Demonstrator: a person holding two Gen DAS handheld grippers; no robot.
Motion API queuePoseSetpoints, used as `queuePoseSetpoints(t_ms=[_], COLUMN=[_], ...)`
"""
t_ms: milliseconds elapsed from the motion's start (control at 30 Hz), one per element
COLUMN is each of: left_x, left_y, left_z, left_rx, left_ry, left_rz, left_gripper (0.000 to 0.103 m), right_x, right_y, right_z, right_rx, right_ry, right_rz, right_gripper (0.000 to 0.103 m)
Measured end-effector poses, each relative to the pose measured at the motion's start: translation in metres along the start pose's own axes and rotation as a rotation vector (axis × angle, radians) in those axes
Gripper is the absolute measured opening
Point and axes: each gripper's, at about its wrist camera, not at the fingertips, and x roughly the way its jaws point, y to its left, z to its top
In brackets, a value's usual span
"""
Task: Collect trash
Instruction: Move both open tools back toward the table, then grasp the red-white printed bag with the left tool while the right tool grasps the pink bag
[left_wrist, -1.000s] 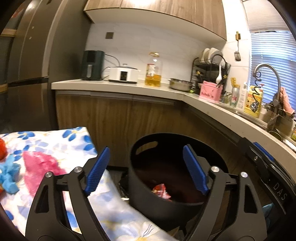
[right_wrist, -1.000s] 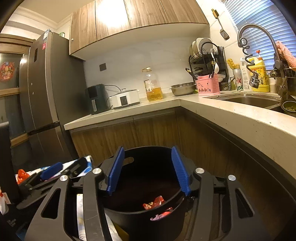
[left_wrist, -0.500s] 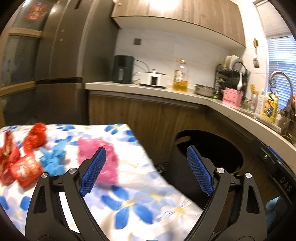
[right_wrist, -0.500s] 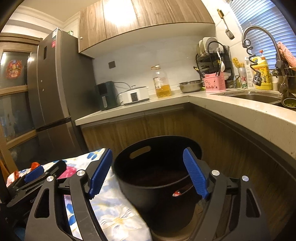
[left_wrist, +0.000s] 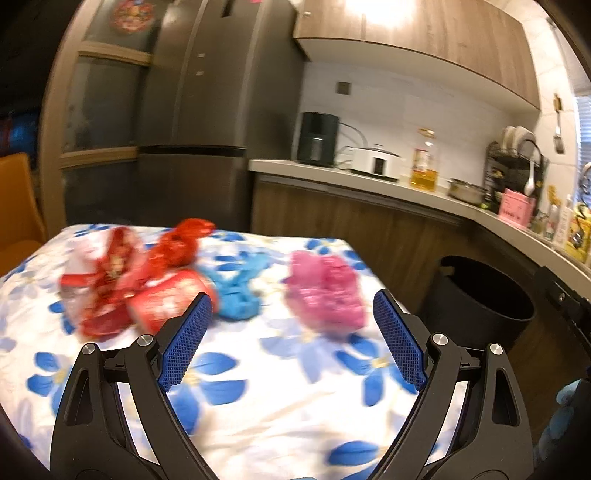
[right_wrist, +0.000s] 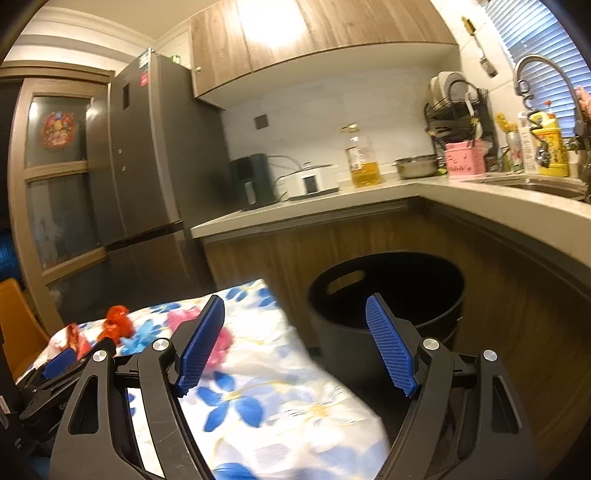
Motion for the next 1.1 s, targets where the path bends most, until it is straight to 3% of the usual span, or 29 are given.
queuePoseSetpoints(t_ms=[367,667,900,967,1033,1100], left_x=[-0.019,-0.012,0.016,0.028,0.036,0.037], left_y=[0.098,0.147,0.159,0.162,0.165,0.168], left_z=[-0.004,-0.004,0.001,-0.001,-0.003,-0.004], left_rx=[-0.089,-0.118,-0.101,-0.100,-0.105,-0.115], left_ry=[-0.011,0.012,0.077,0.130,0.162,0.168], left_rz=[0.213,0.315,0.314,0.300,0.299,0.290], left_gripper=[0.087,0.086,0.063,0.057,0.044,0.041], right_x=[0.019,0.029,0.038,0.042,0.045,0.049], right_y=[0.062,0.102,0.130,0.138,0.143,0.146], right_z=[-0.025,-0.037,-0.042,-0.044,-0.046,-0.047], right_rx=[-0.042,-0.066,-0.098,-0.115,-0.124,-0.129], right_ry=[0.072,0.102,0.120,0.124,0.127,0.131], right_rz=[0.109,0.187,0.236,0.245,0.249,0.249], right_gripper=[0.077,0.077,0.077,0.077,0.077,0.077])
